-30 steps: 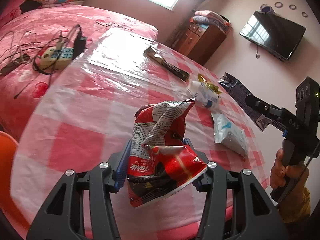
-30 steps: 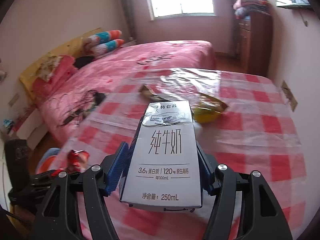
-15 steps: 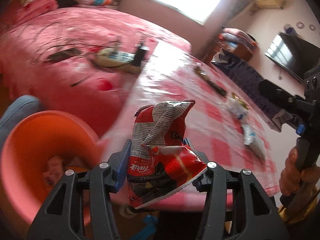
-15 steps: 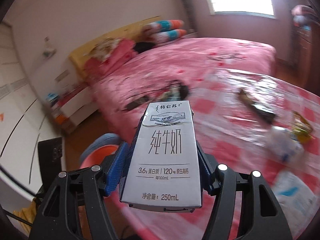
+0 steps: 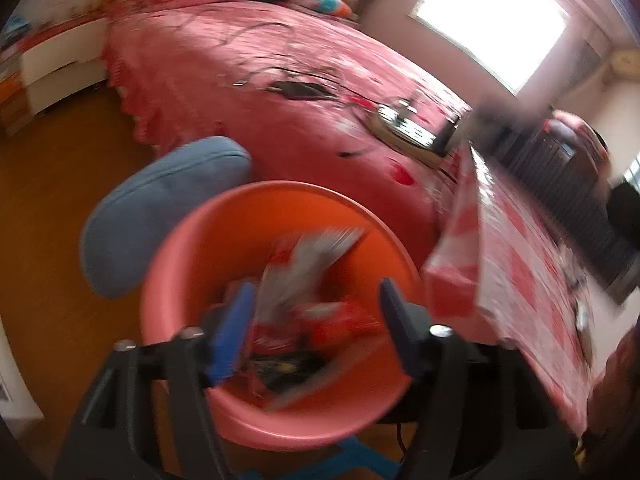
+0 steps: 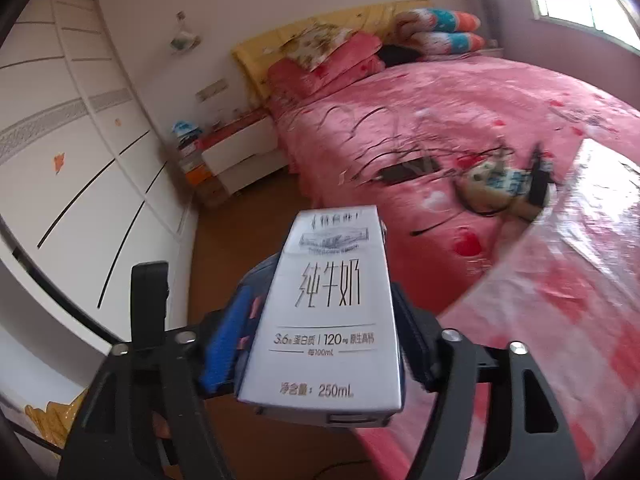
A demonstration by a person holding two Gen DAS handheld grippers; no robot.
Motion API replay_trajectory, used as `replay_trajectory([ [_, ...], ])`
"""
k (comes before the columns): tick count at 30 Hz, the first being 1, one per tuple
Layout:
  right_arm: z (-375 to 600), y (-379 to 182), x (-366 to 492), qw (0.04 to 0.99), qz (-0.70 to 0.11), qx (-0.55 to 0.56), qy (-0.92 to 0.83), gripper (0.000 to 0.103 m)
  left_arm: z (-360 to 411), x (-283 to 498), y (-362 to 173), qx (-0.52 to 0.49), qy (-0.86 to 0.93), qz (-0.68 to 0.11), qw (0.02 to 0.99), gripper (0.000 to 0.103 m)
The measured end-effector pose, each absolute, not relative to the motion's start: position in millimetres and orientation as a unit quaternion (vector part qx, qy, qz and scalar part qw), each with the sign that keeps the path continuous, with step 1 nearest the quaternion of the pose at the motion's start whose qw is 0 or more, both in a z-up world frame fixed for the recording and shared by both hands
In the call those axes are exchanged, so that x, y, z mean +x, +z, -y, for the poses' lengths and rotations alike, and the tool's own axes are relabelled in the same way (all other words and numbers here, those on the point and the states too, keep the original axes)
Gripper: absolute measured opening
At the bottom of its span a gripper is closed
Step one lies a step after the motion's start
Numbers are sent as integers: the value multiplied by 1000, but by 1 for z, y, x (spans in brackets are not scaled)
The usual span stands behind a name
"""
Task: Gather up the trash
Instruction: 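Carry both items over the orange bucket and open both grippers, then move both empty tools back over the table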
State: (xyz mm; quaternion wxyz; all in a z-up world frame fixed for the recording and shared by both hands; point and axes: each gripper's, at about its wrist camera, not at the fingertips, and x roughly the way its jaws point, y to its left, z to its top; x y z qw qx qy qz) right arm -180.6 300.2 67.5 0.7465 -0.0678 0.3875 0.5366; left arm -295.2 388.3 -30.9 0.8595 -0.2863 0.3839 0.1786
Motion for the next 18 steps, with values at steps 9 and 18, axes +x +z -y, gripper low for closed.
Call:
replay_trajectory([
  [9,-265,64,-167,776,-390,-42,493,90,-408,-301,-24,-276,222,-371,858,81],
  [18,-208,72,-157,824,-355,-28,441,90,-382,-287,-12,-256,195,-373,870,83],
])
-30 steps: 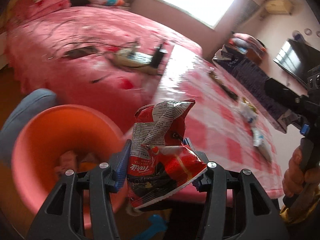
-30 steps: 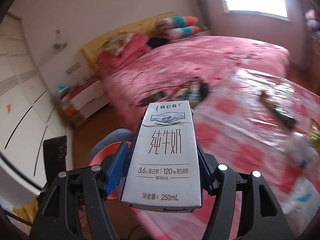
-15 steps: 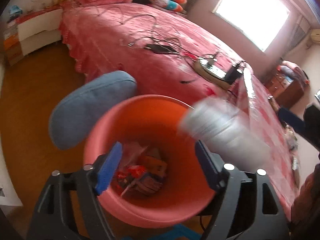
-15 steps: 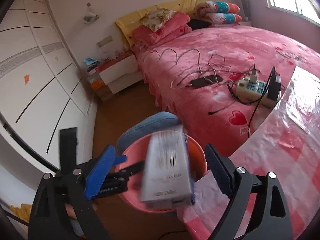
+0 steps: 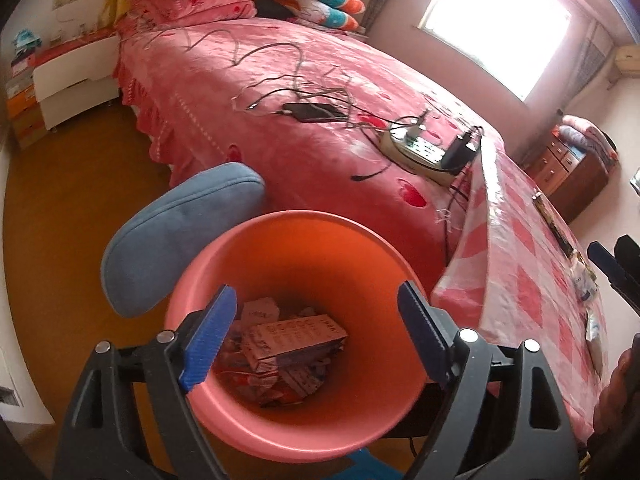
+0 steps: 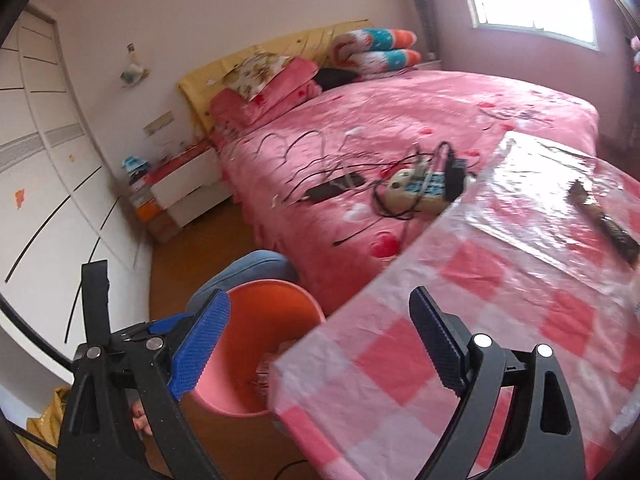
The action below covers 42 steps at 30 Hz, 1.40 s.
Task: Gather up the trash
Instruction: 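Move both empty tools back over the table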
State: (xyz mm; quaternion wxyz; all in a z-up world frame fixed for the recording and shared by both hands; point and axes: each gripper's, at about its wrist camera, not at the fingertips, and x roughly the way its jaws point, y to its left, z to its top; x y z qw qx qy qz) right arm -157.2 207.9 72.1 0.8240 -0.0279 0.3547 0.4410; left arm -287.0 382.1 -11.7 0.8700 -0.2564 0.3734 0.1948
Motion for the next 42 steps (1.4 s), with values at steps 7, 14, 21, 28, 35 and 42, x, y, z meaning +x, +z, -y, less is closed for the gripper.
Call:
replay_trajectory([
  [7,-170,64,-156,842,-353,-17,406,92,-355,-271,1,-246,157,-374,880,84],
  [14,-141,63,-155,855,-345,-2,387,93,-325,-252,14,-230,124,-377,889,84],
  [21,-114,64,-152,869,-331,4,368,93,-300,-239,25,-218,102,-378,894,84],
  [28,-90,60,-145,878,-331,17,345,93,-276,-227,28,-203,89,-391,893,84],
  [35,-65,59,-136,891,-327,26,313,93,-253,-214,31,-183,78,-404,893,84],
  [42,-40,58,-126,898,-323,43,296,93,-230,-202,32,-164,67,-414,893,84],
])
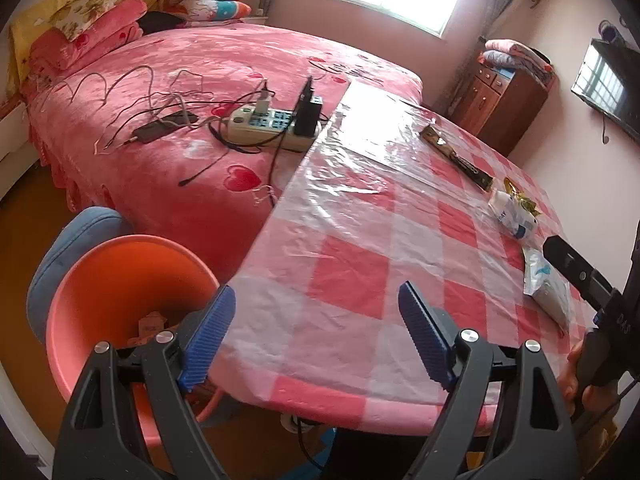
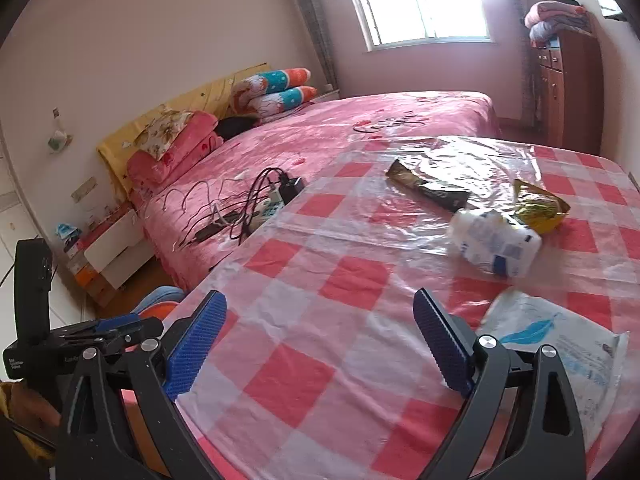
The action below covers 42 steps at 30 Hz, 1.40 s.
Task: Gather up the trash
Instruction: 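Move both empty tools back over the table, then grasp the gold Coffeemix stick with the left gripper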
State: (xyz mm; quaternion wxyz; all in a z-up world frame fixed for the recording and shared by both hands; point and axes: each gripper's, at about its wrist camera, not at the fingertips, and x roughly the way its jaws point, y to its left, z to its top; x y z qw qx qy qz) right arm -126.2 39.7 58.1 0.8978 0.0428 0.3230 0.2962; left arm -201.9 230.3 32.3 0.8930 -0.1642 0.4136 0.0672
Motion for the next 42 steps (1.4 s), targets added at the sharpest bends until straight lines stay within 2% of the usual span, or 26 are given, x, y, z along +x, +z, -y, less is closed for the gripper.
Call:
replay_trajectory([
  [14,-4,57,-115,908,-315,56,271,93,-190,-178,33,-134,48,-431,891,84],
  [26,54,57,-90,913,-322,111,224,93,-145,-135,58,-98,21,-408,907,84],
  [33,100,54,-71,913,-323,161,192,93,-111,-75,70,-112,-9,-400,910,84],
  [42,133,49,-59,903,-333,202,182,93,-82,34,52,-158,2,-428,890,84],
])
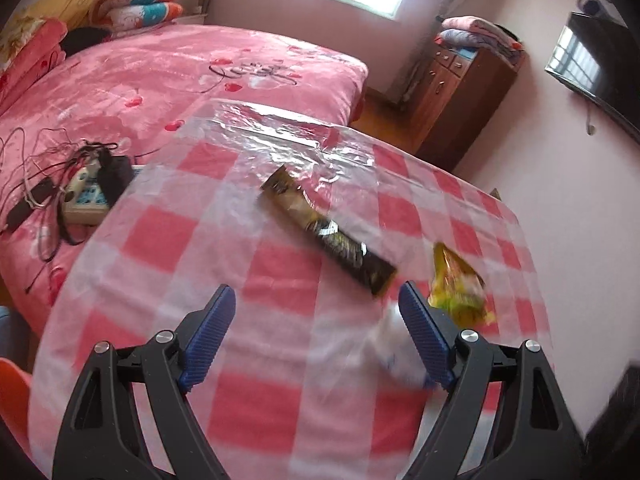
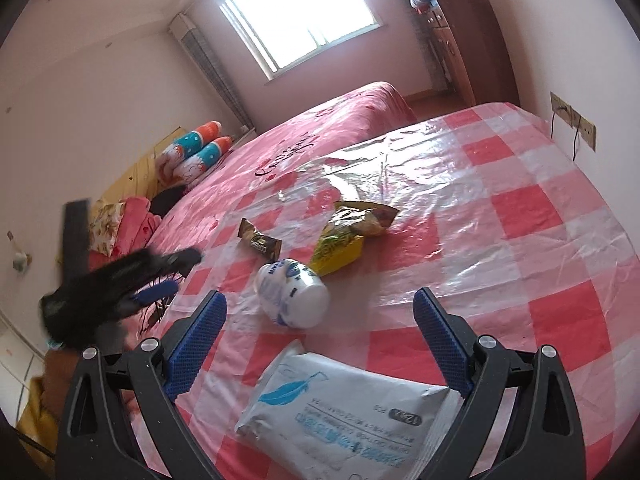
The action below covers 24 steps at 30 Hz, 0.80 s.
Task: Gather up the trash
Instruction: 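Grasp the gold Coffeemix stick with the left gripper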
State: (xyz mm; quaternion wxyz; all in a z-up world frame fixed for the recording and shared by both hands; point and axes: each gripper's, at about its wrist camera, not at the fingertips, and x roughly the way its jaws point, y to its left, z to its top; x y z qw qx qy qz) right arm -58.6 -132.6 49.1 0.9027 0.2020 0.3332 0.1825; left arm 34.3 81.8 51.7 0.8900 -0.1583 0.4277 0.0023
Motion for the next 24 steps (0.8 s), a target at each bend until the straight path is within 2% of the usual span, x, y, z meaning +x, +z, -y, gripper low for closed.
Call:
replay_trajectory([
  [9,144,50,-54,901,-336,209,180,93,-75,97,22,-183,49,-460,867,83],
  [13,148,49,-53,897,-339,216,182,93,-72,110,16,-164,77,-468,865,74],
  [19,151,43,-51,895,-346,218,179,93,-63,122,11,-142,89,-470,866,71],
  [21,151,41,-50,893,-350,219,180,93,-57,126,10,-119,96,-472,868,68],
  [24,150,41,-50,892,-351,219,181,93,-51,128,10,-95,104,-471,871,55],
])
